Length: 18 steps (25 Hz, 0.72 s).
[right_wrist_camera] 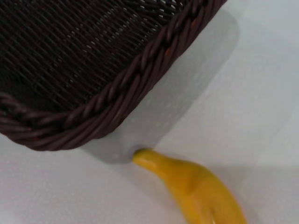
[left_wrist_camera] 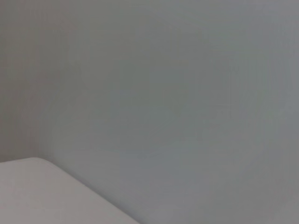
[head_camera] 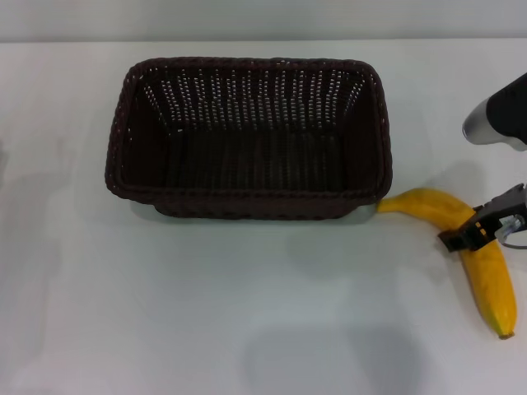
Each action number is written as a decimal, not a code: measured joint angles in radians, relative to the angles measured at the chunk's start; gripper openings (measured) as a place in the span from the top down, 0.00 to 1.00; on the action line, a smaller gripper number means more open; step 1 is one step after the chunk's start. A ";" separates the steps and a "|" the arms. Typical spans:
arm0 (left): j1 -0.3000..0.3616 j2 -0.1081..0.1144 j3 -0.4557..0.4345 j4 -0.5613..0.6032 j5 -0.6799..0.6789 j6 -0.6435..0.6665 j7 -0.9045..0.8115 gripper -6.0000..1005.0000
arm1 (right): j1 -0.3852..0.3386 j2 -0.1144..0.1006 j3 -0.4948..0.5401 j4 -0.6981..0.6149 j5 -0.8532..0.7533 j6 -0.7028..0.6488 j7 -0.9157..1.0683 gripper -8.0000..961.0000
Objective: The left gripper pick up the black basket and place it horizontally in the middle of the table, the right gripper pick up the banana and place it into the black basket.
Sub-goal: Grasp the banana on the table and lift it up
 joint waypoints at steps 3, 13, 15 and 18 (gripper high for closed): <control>-0.001 0.000 0.000 0.000 0.001 0.000 -0.003 0.23 | 0.003 0.000 0.000 0.001 -0.006 -0.001 -0.012 0.31; 0.004 0.001 0.000 0.006 0.007 -0.013 -0.026 0.23 | 0.007 -0.001 0.104 -0.067 -0.083 -0.001 -0.043 0.48; 0.004 0.000 0.000 0.008 0.007 -0.013 -0.026 0.23 | 0.008 -0.001 0.169 -0.092 -0.124 -0.003 -0.059 0.48; 0.003 0.000 0.000 0.009 0.007 -0.014 -0.027 0.23 | 0.016 -0.002 0.282 -0.125 -0.095 -0.029 -0.134 0.47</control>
